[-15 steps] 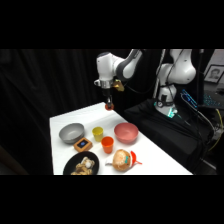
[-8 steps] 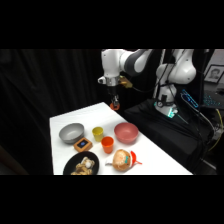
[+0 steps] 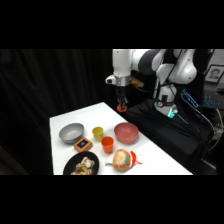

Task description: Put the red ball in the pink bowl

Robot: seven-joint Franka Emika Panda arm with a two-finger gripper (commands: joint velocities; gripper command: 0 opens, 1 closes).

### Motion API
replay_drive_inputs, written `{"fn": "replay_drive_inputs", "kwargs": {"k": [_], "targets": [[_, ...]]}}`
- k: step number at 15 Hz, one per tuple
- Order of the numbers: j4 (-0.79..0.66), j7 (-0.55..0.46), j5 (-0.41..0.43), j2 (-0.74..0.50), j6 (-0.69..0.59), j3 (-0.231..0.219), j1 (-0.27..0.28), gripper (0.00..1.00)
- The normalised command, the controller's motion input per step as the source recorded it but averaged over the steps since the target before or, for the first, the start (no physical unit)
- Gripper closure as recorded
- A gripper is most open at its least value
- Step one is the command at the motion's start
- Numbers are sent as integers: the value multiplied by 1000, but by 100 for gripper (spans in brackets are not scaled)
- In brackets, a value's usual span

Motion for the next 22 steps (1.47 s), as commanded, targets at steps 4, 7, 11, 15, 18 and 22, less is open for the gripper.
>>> {"fn": "replay_drive_inputs", "kwargs": {"k": [4, 7, 11, 15, 18, 22], "targets": [[-166, -139, 181, -138, 225, 82, 107, 97], [-139, -177, 168, -45, 285, 44, 71, 98], [-108, -178, 133, 17, 282, 30, 37, 98], [-41, -197, 111, 164, 314, 13, 15, 98], [8, -174, 109, 234, 311, 10, 12, 98], [37, -155, 104, 239, 291, 6, 8, 98]]}}
